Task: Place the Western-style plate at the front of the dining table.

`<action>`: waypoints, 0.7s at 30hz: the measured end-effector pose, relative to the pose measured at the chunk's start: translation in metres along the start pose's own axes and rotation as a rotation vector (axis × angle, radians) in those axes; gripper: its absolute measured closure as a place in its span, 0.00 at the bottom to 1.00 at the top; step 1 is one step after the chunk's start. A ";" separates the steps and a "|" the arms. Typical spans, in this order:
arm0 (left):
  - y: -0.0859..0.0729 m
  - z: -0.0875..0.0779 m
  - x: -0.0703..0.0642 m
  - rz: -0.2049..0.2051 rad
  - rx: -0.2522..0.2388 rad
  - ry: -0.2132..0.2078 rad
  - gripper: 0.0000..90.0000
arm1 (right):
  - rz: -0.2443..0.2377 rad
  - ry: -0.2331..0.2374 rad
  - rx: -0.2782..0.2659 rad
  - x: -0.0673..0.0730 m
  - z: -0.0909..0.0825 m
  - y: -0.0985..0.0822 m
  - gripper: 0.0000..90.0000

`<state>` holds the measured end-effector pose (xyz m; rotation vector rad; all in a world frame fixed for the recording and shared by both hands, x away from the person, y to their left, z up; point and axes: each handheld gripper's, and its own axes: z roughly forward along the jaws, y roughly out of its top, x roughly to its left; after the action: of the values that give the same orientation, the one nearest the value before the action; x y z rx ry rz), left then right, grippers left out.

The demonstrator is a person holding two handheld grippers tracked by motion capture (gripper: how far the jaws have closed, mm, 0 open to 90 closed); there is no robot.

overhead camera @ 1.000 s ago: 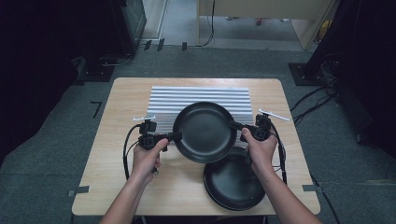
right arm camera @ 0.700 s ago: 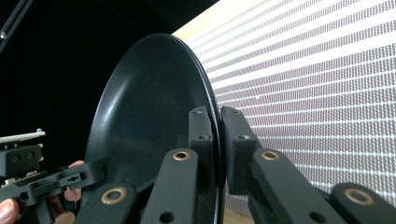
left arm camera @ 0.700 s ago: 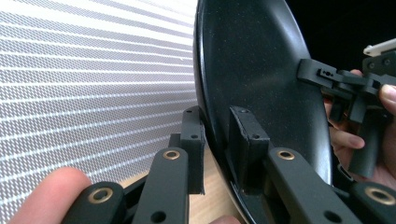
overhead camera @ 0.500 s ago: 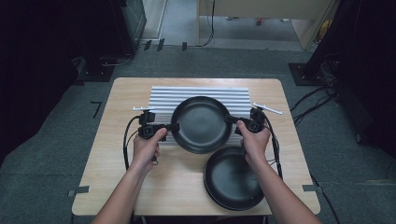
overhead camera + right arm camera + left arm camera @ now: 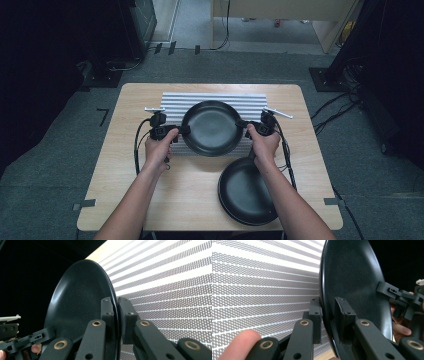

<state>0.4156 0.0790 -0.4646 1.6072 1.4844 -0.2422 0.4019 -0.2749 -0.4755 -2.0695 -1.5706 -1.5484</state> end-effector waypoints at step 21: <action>0.027 0.046 0.027 -0.125 0.019 0.063 0.86 | 0.045 -0.111 -0.019 -0.021 0.044 0.017 0.92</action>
<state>0.4651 0.0689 -0.4967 1.5515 1.6378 -0.2783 0.4448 -0.2694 -0.5044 -2.2204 -1.5392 -1.4628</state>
